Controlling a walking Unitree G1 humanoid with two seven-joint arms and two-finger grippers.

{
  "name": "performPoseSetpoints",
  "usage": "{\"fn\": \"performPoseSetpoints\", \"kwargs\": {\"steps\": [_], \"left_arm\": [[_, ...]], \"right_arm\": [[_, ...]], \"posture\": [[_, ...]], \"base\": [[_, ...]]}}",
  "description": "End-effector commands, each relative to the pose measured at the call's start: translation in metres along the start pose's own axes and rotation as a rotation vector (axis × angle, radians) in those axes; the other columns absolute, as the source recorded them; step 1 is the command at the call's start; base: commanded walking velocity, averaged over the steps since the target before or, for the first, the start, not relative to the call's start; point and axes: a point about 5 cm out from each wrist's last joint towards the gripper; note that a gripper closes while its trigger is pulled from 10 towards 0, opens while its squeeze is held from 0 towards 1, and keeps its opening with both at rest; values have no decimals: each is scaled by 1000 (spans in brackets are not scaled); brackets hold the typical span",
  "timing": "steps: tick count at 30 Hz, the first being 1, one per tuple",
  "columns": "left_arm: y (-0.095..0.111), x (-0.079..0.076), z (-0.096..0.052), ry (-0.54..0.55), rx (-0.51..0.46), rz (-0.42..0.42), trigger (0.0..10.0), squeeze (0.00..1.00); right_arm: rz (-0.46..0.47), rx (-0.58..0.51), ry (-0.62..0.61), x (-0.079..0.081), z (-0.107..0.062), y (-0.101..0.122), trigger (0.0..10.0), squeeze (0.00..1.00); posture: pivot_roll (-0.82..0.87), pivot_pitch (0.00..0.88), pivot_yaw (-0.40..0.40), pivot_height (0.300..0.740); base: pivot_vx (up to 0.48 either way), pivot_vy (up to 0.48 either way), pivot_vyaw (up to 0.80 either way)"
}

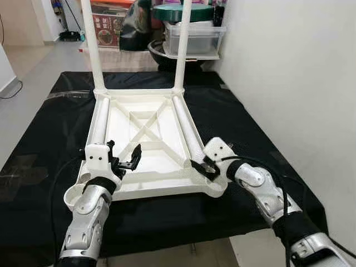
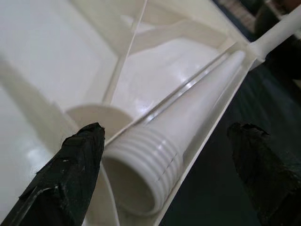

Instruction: Building children table

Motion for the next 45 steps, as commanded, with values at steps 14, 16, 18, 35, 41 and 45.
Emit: {"fn": "performPoseSetpoints", "kwargs": {"steps": [14, 16, 18, 35, 41, 45], "left_arm": [[-2, 0, 2, -4, 10, 1, 10000, 0], [-2, 0, 2, -4, 10, 1, 10000, 0], [-2, 0, 2, -4, 10, 1, 10000, 0], [-2, -1, 3, -8, 10, -5, 10000, 0], [-2, -1, 2, -5, 10, -3, 10000, 0], [-2, -1, 2, -4, 10, -2, 10000, 0]], "right_arm": [[-213, 99, 87, -18, -1, -13, 10000, 0], [-217, 105, 88, -19, -1, -14, 10000, 0], [-219, 109, 87, -20, -1, -14, 10000, 0], [91, 32, -296, -24, 23, 11, 9961, 0], [207, -13, -350, -11, 28, 15, 0, 0], [214, -12, -354, -9, 28, 13, 0, 0]], "posture": [[56, 0, -127, 740], [54, 0, -127, 740], [54, 0, -127, 740], [54, 0, -130, 740], [61, 0, -135, 740], [62, 0, -135, 740]], "base": [[0, 0, 0], [0, 0, 0], [0, 0, 0], [0, 0, 0], [0, 0, 0], [0, 0, 0]]}}
Point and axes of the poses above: a point about 5 cm out from each wrist's last joint towards the gripper, its own z axis pointing out of the wrist towards the gripper, its own y axis along the axis of the wrist's last joint, x = y × z, and after that the axes turned 6 degrees about -z, right-handed
